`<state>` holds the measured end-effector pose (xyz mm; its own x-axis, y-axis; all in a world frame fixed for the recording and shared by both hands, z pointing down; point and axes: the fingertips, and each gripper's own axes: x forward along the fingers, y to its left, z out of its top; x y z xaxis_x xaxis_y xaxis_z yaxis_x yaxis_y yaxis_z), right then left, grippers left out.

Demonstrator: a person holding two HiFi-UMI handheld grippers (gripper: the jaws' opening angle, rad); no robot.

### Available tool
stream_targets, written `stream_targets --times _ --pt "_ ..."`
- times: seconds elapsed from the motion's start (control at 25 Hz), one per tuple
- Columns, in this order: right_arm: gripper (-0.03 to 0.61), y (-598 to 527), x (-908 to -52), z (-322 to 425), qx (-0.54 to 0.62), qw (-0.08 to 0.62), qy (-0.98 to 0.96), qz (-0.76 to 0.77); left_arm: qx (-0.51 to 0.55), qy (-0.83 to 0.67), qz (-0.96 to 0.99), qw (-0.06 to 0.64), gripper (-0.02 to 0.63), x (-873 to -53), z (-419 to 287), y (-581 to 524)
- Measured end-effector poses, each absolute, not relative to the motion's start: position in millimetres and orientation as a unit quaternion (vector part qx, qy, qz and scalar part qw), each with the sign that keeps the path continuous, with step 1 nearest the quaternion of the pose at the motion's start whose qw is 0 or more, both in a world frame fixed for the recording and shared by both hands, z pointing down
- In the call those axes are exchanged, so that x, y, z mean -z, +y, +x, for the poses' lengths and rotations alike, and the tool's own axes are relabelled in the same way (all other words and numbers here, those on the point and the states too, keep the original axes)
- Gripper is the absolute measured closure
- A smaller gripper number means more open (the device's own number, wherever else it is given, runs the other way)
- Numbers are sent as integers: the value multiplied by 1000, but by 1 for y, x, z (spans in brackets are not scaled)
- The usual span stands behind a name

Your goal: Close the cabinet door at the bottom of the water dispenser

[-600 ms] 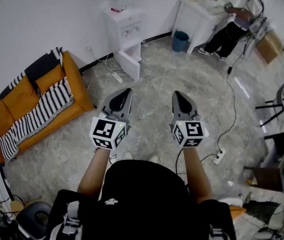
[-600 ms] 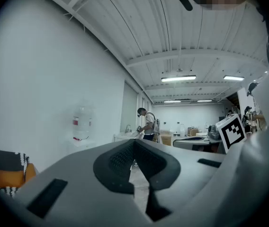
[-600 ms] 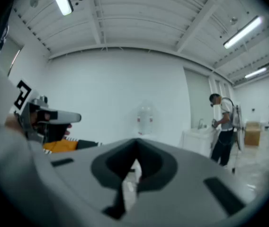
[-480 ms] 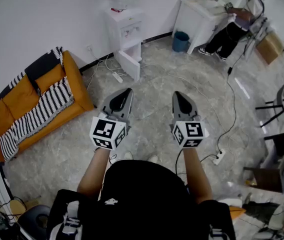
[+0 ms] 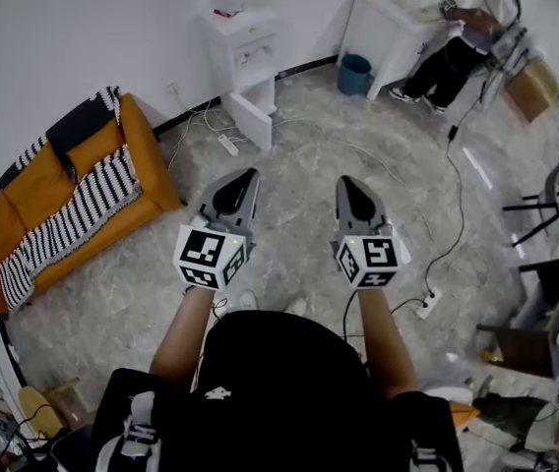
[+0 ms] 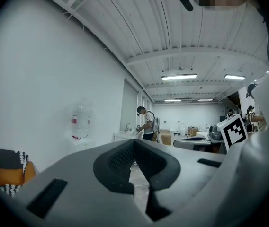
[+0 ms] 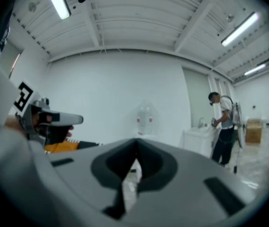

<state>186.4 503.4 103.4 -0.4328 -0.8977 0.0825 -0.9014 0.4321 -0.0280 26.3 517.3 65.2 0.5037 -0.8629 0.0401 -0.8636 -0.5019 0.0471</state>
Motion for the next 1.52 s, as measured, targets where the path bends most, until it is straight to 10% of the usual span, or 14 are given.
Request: stream_targets --times 1.52 --pt "545 375 -138 183 -30 50 -893 446 -15 -538 840 71 603 -120 49 390"
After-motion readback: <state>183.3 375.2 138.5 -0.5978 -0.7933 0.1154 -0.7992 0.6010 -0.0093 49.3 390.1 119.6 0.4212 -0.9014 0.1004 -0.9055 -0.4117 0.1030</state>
